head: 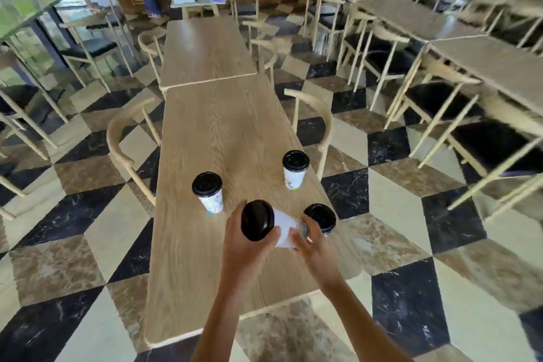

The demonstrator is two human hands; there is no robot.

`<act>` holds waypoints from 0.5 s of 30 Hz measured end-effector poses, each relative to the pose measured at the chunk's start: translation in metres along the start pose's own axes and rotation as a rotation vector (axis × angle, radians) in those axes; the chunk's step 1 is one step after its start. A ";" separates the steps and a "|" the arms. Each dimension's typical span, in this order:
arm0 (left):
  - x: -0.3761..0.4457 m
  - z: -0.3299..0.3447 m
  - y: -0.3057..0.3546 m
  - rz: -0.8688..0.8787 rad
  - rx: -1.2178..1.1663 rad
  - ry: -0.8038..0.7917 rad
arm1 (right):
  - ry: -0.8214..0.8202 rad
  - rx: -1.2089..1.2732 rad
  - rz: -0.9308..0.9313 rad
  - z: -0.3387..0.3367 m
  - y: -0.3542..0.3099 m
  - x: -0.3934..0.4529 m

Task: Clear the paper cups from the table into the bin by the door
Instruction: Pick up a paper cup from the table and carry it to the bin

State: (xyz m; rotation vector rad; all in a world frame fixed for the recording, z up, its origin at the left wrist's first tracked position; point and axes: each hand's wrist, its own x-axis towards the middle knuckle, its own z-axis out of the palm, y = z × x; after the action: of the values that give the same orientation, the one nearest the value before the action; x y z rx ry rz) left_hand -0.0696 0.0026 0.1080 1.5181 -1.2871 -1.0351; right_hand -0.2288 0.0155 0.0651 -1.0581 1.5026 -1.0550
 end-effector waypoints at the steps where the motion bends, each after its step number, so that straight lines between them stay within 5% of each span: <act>1: -0.005 0.013 0.009 0.025 -0.007 -0.032 | 0.039 0.019 -0.019 -0.017 -0.001 -0.007; 15: -0.188 0.293 0.123 0.255 -0.073 -0.558 | 0.559 0.128 -0.021 -0.336 0.046 -0.184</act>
State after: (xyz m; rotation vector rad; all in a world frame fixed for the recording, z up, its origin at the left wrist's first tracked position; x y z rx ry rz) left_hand -0.4054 0.1483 0.1557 1.0019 -1.7473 -1.3686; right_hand -0.5382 0.2415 0.1115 -0.7176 1.8279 -1.5245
